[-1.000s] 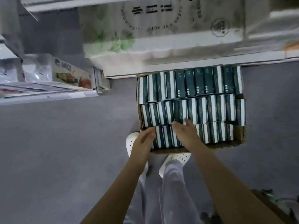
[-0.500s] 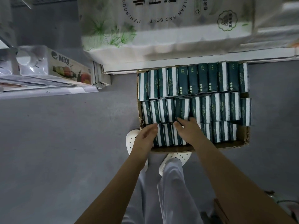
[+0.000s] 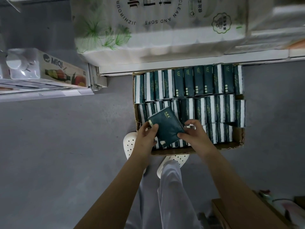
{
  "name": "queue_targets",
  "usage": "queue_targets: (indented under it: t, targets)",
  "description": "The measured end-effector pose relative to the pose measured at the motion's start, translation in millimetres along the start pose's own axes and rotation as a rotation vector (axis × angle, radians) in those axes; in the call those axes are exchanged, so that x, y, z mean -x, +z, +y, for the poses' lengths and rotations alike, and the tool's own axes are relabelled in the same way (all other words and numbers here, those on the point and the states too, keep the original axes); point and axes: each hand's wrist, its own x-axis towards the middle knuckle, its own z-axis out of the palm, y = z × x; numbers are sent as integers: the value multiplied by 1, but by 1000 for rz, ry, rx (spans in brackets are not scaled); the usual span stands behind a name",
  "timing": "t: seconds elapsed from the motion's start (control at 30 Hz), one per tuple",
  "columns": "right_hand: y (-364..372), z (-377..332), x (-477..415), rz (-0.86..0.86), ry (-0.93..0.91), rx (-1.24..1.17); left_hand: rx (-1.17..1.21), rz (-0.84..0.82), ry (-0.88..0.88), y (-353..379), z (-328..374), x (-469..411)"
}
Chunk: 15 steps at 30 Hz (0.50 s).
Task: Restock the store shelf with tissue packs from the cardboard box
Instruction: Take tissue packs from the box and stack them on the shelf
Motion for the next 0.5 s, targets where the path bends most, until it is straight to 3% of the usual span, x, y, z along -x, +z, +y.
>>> queue_targets:
  t: [0.13, 0.27, 0.5]
  targets:
    - [-2, 3, -5, 5, -8, 52, 4, -5, 48, -1, -2, -8]
    - [-12, 15, -29, 236, -132, 471, 39, 26, 66, -6, -2, -15]
    - [-12, 20, -61, 177, 55, 840, 49, 46, 44, -17, 0, -21]
